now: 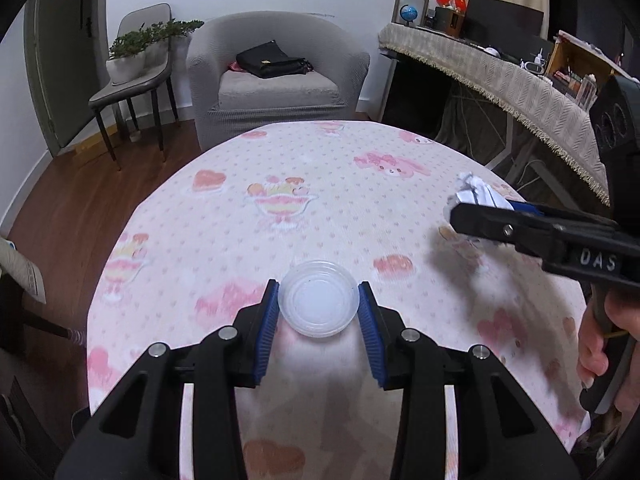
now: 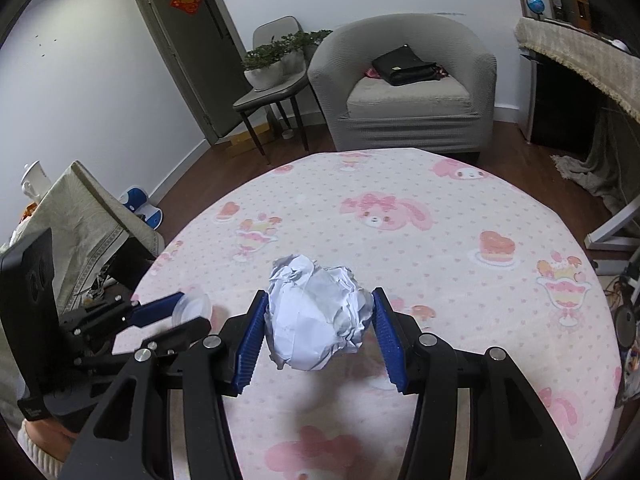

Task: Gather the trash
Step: 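Carry the paper ball and plastic lid with both grippers over the teal bin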

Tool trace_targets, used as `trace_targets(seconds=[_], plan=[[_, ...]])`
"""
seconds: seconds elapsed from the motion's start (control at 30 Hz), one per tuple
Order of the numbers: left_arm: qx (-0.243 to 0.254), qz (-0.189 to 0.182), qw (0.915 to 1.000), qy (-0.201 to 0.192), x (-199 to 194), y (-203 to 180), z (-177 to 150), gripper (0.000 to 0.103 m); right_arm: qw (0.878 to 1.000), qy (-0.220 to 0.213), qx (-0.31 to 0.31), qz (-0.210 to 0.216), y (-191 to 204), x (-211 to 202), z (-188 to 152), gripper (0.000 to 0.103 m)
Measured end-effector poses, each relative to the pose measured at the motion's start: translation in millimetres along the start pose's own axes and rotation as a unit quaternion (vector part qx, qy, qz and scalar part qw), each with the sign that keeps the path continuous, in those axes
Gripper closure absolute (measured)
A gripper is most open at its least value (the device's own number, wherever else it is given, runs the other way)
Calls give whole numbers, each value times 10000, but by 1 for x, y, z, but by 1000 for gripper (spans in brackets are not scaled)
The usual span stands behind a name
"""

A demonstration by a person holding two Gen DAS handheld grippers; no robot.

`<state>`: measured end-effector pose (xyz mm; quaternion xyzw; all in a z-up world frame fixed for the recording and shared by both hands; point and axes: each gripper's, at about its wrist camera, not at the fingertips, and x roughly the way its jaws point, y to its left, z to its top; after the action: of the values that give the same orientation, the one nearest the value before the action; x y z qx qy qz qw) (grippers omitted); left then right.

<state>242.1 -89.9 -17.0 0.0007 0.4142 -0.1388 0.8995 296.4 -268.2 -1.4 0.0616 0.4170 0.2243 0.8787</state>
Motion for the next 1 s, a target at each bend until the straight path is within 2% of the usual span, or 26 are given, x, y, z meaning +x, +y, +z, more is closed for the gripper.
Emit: trace_targets(seconds=[0.23, 0.37, 0.67, 1.0], plan=[[-154, 93, 9998, -125, -17, 14, -15, 61, 9998, 99, -173, 15, 21, 14, 0, 50], [-125, 272, 9992, -247, -28, 28, -23, 61, 9995, 106, -291, 25, 36, 20, 1, 50], [-314, 432, 9979, -355, -46, 70, -37, 61, 9982, 232, -532, 136, 80, 43, 2, 50], [-776, 755, 9927, -533, -75, 127, -55, 61, 9949, 411, -842, 370, 132, 65, -1, 50]])
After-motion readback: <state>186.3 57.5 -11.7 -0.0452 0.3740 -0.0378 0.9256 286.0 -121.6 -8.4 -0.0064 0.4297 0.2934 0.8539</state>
